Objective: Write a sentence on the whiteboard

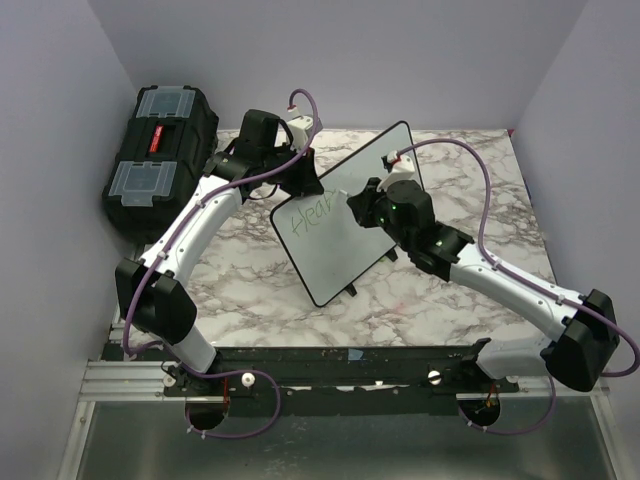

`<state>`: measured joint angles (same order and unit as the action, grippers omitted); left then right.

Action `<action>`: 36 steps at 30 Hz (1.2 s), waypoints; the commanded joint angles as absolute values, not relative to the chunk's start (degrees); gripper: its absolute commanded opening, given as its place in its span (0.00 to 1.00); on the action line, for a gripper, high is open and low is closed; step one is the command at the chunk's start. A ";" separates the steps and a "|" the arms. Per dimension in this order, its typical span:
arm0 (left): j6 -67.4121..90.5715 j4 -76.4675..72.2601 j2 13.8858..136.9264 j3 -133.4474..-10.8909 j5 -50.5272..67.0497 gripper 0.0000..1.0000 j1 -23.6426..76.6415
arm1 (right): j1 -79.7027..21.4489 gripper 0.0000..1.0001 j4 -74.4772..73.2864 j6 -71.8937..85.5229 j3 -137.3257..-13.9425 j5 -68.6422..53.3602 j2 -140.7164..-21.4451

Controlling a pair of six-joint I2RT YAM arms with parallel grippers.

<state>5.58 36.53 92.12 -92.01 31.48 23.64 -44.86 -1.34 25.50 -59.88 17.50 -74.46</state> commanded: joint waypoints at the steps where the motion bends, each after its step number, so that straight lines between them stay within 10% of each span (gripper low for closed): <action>1: 1.50 33.99 90.26 -92.34 28.74 0.00 23.47 | -44.24 0.01 -0.54 24.69 -59.39 19.84 -76.13; 36: 1.89 34.06 89.92 -92.20 28.21 0.00 23.55 | -42.54 0.01 2.17 21.60 -63.73 16.17 -74.17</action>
